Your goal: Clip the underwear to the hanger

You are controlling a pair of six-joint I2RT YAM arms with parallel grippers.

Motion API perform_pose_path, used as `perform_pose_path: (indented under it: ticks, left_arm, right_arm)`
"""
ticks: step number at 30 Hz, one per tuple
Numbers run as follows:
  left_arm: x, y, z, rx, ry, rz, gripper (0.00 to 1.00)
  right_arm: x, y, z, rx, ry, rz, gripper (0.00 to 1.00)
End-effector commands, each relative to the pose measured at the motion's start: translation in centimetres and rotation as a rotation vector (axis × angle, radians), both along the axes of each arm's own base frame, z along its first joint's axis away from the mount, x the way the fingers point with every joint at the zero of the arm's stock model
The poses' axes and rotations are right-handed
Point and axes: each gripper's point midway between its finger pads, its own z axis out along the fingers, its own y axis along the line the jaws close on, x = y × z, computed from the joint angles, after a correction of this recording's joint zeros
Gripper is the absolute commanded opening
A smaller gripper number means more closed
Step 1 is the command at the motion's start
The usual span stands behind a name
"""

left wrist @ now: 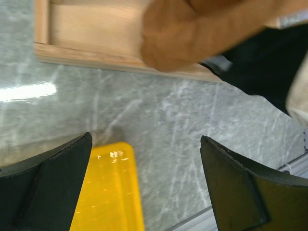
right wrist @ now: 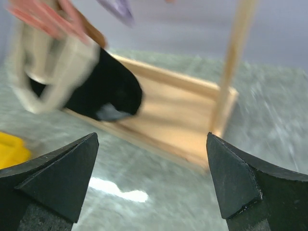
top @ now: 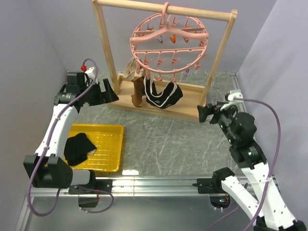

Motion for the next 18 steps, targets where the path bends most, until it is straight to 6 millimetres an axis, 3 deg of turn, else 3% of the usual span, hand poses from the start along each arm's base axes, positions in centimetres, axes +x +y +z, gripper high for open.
perform_pose_path:
  ticks: [1, 5, 9, 10, 13, 18]
  left_arm:
    - [0.6, 1.1, 1.2, 0.018, -0.030, -0.069, 0.99]
    - [1.3, 3.8, 1.1, 0.095, -0.052, -0.020, 0.99]
    - [-0.2, 5.0, -0.5, 0.170, -0.066, 0.005, 0.99]
    - [-0.8, 5.0, -1.8, 0.176, -0.043, -0.001, 0.99]
    - [-1.7, 5.1, -2.8, 0.178, -0.033, 0.005, 1.00]
    - [-1.5, 5.1, -2.0, 0.168, -0.065, 0.023, 1.00]
  right_arm:
    - [-0.5, -2.4, -4.2, -0.025, 0.088, -0.087, 1.00]
    - [-0.7, -3.3, -7.6, -0.029, 0.152, -0.107, 1.00]
    - [-0.8, -3.1, -9.9, -0.001, 0.228, -0.071, 1.00]
    - [-0.7, -2.9, -10.1, 0.008, 0.238, -0.062, 1.00]
    - [-0.8, -2.7, -10.3, 0.022, 0.242, -0.050, 1.00]
    - [-0.8, -2.9, -10.1, 0.030, 0.235, -0.054, 1.00]
